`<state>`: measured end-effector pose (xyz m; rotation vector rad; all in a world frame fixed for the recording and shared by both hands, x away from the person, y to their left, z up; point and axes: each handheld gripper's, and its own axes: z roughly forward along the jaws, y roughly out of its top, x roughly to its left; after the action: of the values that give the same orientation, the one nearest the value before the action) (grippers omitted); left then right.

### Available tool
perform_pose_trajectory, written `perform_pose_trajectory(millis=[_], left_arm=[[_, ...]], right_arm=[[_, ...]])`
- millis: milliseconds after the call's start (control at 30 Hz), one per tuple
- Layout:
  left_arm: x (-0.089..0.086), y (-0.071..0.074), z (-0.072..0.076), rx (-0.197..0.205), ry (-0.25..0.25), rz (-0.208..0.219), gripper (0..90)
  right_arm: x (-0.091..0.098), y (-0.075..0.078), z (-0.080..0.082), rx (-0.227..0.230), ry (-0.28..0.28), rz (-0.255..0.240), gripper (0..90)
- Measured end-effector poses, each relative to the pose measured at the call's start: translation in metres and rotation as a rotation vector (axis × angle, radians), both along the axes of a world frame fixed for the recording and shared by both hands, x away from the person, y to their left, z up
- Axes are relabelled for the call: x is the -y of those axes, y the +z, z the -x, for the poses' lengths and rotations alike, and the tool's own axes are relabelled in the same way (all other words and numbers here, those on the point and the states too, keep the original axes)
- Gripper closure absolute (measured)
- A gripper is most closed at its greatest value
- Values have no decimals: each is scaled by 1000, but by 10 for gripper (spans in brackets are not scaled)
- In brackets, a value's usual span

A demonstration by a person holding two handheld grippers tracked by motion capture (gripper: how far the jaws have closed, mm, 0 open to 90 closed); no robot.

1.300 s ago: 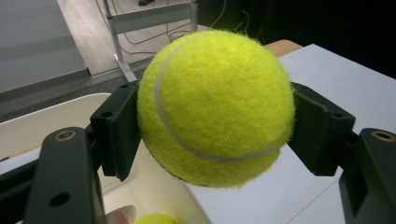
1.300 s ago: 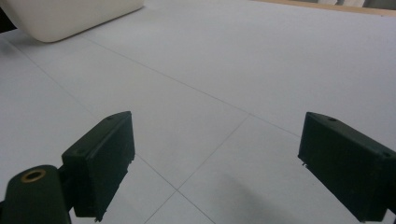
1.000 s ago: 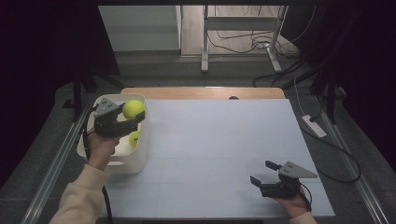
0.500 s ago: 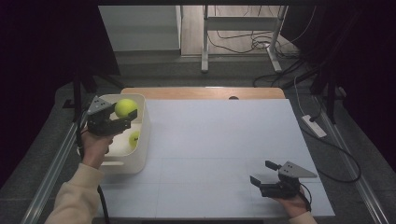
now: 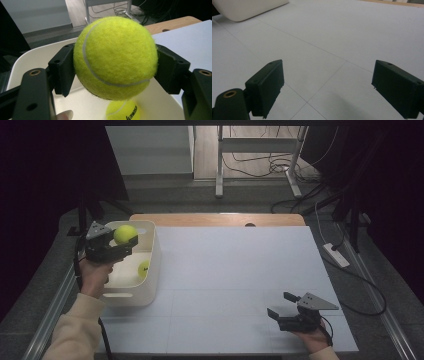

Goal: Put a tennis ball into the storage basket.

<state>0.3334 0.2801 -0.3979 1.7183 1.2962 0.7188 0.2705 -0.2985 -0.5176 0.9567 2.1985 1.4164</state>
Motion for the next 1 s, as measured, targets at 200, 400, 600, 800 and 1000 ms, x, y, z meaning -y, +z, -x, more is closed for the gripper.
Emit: perform_pose_trajectory(millis=[200,400,600,800,1000], left_arm=[[-3,-2,-3,-17,17,-2,266],[-7,-3,-5,-29,33,-8,266],[-11,-4,-5,-42,52,-2,263],[-15,-4,-7,-60,96,30,141],[-12,-2,-3,-49,30,69,104]], right_arm=[[0,0,0,-2,0,0,106],[0,0,0,-3,-2,0,106],[0,0,0,-3,1,1,106],[0,0,0,-3,1,3,106],[0,0,0,-3,1,3,106]])
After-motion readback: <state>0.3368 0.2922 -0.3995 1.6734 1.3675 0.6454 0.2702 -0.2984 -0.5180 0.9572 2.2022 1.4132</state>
